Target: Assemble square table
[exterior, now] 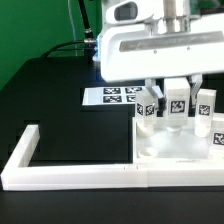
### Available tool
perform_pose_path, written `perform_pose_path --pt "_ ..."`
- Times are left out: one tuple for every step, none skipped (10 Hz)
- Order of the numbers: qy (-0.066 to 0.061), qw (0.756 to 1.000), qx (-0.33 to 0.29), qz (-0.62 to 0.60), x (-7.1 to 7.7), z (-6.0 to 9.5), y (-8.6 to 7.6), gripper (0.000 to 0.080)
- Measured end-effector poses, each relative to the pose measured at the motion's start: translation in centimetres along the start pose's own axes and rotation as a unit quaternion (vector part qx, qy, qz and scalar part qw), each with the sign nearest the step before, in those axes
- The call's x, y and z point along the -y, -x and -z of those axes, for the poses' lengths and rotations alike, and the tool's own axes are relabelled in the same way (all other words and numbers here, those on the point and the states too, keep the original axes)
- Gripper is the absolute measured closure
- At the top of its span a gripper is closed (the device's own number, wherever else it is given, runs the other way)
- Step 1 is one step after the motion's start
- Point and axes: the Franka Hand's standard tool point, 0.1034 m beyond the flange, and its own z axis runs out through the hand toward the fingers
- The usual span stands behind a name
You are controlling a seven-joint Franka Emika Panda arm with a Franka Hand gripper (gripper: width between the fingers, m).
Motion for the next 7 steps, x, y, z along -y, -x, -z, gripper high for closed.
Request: perform_pose_path --pt "0.005 1.0 -0.007 0.001 -0.4 -0.2 0.5 0.0514" --pt "0.006 1.0 -0.004 0.0 -0.5 -0.5 0.8 0.0514" --pt "0.006 1.0 -0.005 0.0 -0.5 -0.5 0.7 0.0514" --pt "0.007 1.0 -0.006 0.0 -0.7 -0.5 0.8 0.0514" --pt "0.026 0.998 -0.035 0.036 -3.1 -0.9 1.8 0.0514" --pt "0.032 0.998 -0.042 0.025 -3.5 -1.4 3.0 0.0514" --pt "0.036 0.998 -0.05 0.032 -3.6 -1.6 3.3 0.0514"
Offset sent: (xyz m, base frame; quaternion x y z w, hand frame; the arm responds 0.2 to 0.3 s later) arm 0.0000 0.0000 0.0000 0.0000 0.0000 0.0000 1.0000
